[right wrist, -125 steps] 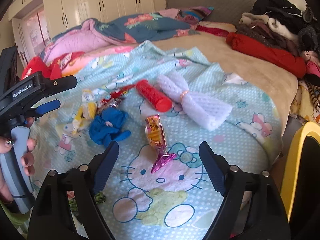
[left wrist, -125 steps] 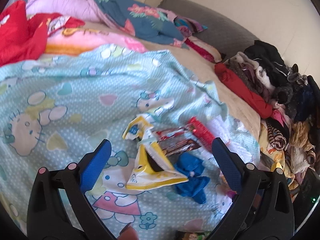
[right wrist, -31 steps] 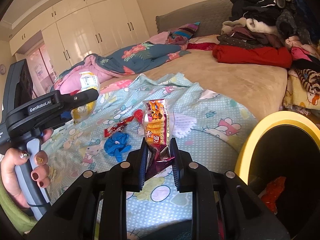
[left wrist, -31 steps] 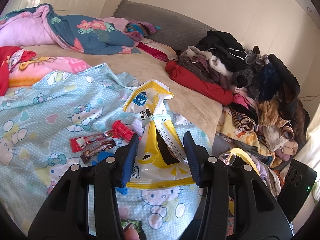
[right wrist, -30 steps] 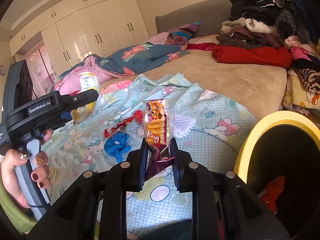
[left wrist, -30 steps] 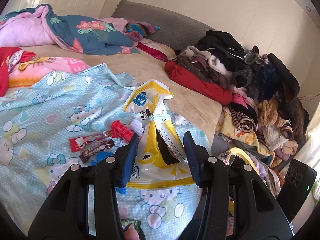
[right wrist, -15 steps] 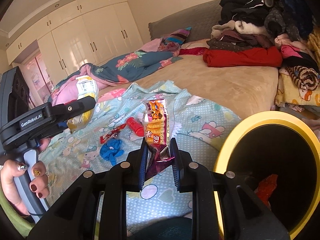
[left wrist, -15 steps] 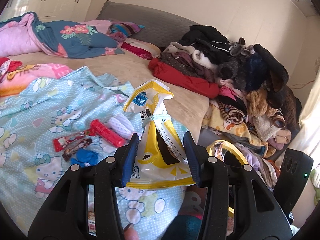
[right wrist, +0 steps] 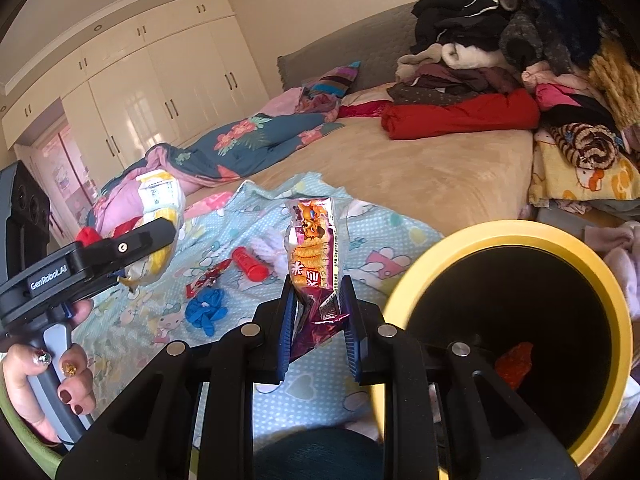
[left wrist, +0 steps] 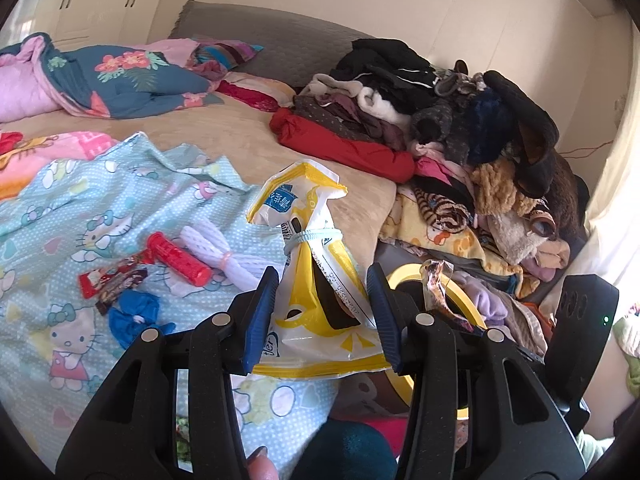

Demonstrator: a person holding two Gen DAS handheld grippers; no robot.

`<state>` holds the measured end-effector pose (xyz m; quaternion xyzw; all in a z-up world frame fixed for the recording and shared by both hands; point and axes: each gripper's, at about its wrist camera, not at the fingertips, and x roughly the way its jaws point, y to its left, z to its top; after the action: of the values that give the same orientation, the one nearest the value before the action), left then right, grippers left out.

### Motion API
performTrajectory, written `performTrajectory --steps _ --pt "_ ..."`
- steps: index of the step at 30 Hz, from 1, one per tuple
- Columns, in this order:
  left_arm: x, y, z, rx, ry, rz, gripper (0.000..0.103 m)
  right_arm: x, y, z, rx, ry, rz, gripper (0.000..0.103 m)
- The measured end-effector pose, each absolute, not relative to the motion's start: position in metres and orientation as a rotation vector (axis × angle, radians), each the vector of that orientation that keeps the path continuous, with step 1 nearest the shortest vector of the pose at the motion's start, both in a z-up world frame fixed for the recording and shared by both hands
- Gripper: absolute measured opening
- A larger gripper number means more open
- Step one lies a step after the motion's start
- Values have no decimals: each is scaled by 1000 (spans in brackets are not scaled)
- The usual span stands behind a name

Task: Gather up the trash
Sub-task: 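Lift and carry the yellow-white bag and orange packet over the yellow-rimmed bin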

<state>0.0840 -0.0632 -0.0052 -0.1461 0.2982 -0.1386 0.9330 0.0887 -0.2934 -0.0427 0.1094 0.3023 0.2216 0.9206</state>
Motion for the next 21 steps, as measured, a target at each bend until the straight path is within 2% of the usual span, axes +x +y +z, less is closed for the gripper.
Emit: performTrajectory --steps 21 --pt "80 -121 -8 -252 636 -393 38 92 -360 -41 299 611 333 21"
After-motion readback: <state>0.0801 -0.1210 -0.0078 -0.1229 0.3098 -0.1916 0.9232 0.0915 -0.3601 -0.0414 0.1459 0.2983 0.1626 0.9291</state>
